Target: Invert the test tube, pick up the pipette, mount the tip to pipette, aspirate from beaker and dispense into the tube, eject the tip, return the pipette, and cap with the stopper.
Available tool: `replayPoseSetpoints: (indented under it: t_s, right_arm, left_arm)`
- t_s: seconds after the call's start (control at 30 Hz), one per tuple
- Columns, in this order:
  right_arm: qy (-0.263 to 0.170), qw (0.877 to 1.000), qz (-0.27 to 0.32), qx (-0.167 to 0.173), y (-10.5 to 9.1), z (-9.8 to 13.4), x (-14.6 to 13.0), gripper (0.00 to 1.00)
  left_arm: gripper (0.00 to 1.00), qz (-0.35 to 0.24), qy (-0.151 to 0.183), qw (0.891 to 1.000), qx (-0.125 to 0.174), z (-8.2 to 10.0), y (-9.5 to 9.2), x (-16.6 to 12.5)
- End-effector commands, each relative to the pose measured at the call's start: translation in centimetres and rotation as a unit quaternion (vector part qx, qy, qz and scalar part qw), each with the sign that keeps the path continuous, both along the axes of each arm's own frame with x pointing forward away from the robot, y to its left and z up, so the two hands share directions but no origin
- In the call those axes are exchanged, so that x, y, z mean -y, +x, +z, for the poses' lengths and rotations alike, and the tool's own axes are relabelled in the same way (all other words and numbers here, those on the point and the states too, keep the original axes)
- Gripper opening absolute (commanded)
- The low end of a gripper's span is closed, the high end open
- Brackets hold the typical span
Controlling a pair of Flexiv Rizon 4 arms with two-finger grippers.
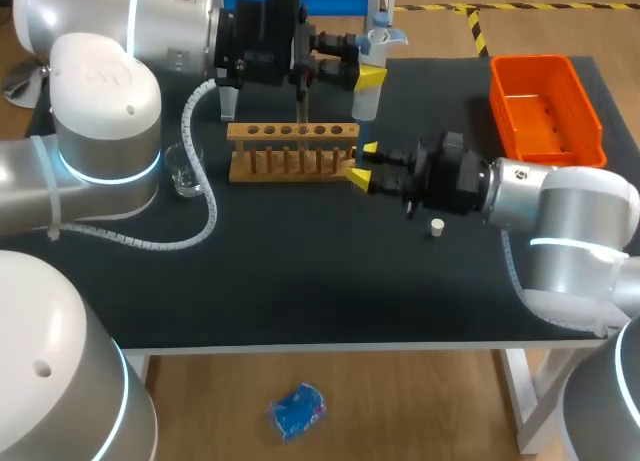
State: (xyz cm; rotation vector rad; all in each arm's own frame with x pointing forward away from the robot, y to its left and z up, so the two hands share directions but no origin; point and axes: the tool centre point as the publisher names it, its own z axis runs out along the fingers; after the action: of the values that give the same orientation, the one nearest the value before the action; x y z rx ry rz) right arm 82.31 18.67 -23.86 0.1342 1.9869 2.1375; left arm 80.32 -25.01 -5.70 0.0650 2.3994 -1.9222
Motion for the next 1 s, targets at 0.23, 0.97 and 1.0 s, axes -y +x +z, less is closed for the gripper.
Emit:
replayPoseSetpoints:
  t_s: [0.23, 0.97, 1.0]
  right_arm:
    - [-0.006, 0.999, 0.025, 0.024, -0.3, -0.3, 1.4, 1.00]
    - [-0.076, 0.996, 0.034, 0.045, 0.1, -1.4, 7.5, 1.00]
    - [-0.076, 0.996, 0.034, 0.045, 0.1, -1.4, 7.5, 1.00]
  left_arm:
    - [0.00, 0.000, -0.001, 1.000, 0.001, 0.0, 0.0, -0.1]
    - [0.00, 0.000, -0.001, 1.000, 0.001, 0.0, 0.0, -0.1]
    - [0.00, 0.000, -0.001, 1.000, 0.001, 0.0, 0.0, -0.1]
